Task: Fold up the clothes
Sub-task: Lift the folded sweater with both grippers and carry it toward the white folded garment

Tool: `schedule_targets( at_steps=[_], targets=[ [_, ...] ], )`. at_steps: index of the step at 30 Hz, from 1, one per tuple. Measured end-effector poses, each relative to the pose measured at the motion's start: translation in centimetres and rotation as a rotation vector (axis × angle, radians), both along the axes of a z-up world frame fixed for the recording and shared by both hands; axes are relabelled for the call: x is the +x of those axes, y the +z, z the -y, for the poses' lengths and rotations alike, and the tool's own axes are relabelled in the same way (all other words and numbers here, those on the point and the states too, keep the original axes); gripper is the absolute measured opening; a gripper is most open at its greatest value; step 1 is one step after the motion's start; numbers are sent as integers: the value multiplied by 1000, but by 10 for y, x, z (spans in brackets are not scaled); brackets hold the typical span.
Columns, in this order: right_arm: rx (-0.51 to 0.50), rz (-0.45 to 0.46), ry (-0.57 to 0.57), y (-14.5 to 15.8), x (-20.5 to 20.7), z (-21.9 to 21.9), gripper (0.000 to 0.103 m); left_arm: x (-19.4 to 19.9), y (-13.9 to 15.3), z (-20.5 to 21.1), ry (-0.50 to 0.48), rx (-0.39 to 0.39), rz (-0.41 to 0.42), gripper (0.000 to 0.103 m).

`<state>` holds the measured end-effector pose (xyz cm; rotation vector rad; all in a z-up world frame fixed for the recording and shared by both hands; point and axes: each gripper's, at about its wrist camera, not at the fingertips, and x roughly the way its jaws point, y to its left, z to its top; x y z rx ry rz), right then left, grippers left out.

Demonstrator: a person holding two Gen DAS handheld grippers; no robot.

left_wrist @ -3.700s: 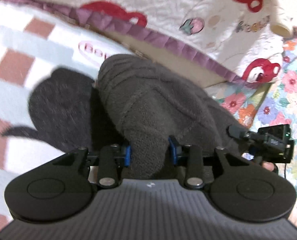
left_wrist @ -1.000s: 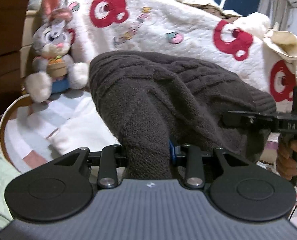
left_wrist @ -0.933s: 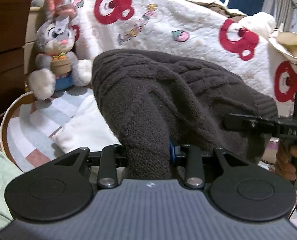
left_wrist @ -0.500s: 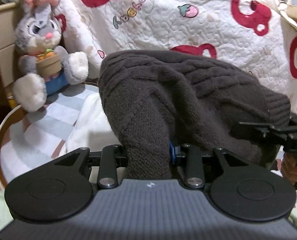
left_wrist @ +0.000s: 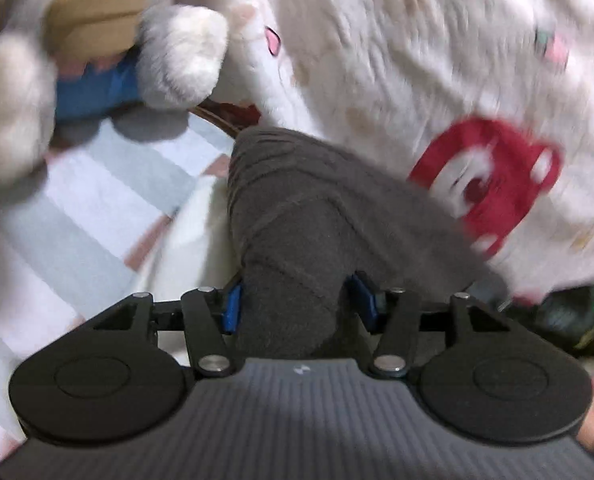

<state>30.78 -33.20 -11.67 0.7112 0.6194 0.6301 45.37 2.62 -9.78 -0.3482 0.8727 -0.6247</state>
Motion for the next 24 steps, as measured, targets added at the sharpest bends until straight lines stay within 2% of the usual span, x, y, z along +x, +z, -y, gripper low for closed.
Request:
schedule_targets(
  at_steps=[3,9,14,15,17,24],
  targets=[
    [-5,-16,0,-12,3,10,48,-25,-6,-19,31,-55,32,52],
    [-14,-49,1,-37,9,29,53,-64,-24,-53,126,-216,51,57],
    [-79,-31,4,-38,1,22,58,-87,-38,-75,184,-326,79,60],
    [-94,-27,5,-38,-1,20,59,-89,-38,-75,180,-314,86,60],
    [-122,-18,6,-38,-5,16,60,-89,-35,-66,146,-236,95,63],
    [-222,13,10,-36,-18,4,61,-91,-51,-51,80,-143,59,67]
  ],
)
